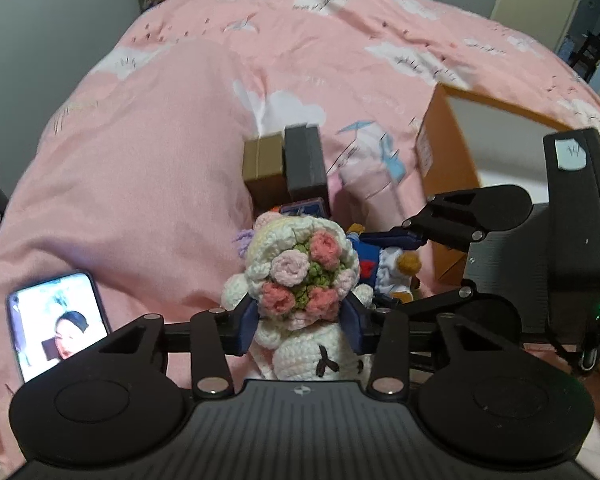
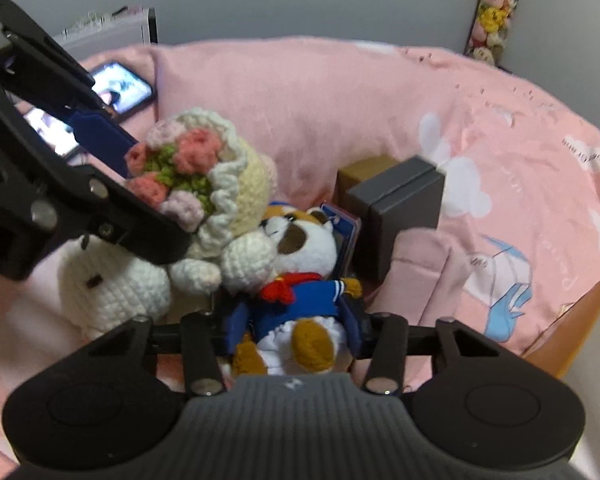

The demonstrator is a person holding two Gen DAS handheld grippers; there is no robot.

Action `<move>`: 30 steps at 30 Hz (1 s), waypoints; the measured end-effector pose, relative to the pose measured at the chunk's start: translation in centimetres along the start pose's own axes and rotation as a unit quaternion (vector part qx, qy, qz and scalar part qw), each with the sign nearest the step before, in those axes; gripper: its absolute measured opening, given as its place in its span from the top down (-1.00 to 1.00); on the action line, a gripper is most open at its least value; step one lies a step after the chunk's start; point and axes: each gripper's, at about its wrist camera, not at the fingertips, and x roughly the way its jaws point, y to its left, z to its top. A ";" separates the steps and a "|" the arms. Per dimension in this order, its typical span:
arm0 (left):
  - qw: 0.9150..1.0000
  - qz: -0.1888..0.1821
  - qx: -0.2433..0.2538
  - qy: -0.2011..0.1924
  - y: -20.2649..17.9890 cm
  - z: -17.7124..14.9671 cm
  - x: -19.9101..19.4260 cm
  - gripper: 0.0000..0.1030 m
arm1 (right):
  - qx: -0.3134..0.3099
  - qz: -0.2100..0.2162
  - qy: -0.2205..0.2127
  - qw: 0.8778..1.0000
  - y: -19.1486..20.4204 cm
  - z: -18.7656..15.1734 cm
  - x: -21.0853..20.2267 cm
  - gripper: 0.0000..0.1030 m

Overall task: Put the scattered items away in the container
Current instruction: 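Carry the bunny with the left tool while the right tool carries the red-panda plush into the box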

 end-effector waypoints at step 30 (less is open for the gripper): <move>0.973 -0.175 0.083 -0.127 -9.4 9.1 -2.4 0.03 | 0.349 -0.185 -0.184 0.900 -10.8 -4.5 -19.8 0.14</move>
